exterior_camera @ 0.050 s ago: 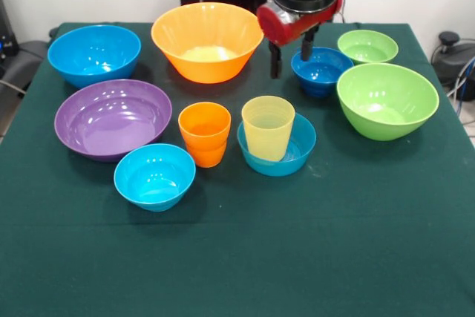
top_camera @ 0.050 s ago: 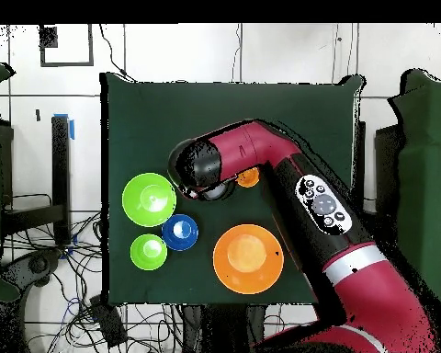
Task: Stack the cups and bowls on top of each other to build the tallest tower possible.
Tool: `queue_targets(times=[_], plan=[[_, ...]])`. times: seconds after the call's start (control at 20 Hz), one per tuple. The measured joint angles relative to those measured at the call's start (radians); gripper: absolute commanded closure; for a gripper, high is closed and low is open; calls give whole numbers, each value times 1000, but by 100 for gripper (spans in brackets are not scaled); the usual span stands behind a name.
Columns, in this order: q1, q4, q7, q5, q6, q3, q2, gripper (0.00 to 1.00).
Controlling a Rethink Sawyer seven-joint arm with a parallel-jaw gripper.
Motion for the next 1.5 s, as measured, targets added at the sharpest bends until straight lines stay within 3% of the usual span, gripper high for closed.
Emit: queue_targets(times=[0.5, 1.5], plan=[[4, 82, 0, -1, -61, -26, -19, 0], [41, 194, 0, 0, -81, -51, -111, 0]])
